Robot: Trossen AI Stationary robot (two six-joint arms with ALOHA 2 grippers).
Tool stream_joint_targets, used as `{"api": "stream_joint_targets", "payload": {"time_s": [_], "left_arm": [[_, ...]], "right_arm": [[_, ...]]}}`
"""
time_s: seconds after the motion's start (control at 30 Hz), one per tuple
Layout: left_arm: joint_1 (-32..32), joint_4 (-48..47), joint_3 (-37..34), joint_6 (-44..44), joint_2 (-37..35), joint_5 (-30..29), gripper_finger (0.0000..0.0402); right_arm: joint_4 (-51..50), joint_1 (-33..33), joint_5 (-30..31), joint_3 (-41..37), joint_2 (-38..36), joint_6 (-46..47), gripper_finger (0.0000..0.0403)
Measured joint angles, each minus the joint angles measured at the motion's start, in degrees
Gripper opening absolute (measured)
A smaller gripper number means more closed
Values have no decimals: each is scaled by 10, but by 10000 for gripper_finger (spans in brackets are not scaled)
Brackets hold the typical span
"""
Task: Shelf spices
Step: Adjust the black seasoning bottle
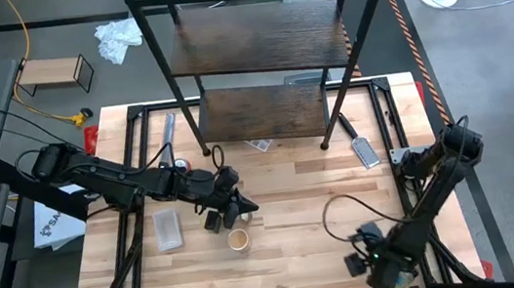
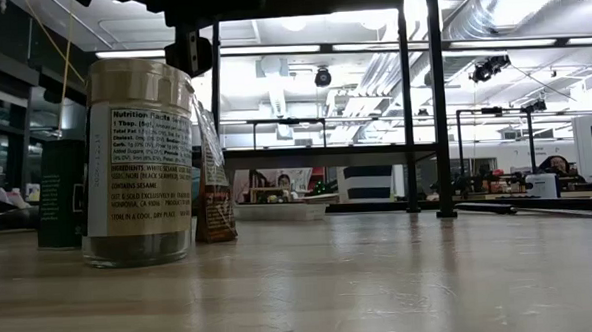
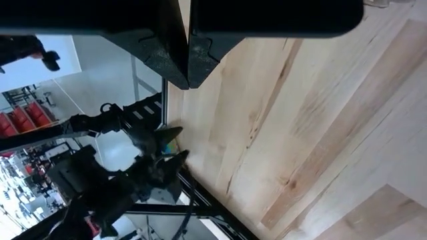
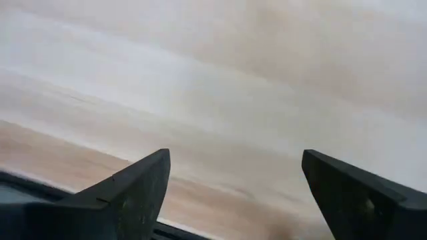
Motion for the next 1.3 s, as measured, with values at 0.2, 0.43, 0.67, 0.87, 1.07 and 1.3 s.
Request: {"api": "stream_joint_targets", "payload": {"time_s": [0.2, 0.43, 0.67, 0.87, 1.07, 1.3], "left_arm": [[0, 1, 0, -6, 0, 0, 0], [-1, 1, 0, -6, 0, 2, 0], [-1, 0, 0, -5, 0, 2, 0], [2, 0, 0, 5, 0, 1, 0], [7, 0, 0, 4, 0, 1, 0], [7, -3, 0, 5, 0, 0, 0]], "right_arm": [[0, -59, 73, 2, -23, -76, 336], [-49, -33, -73, 38, -33, -98, 336], [-34, 65, -240, 46, -34, 5, 336], [-4, 103, -234, 45, -25, 42, 336], [47, 103, -283, 28, 18, 35, 336], [125, 112, -325, 27, 99, -3, 336]]}}
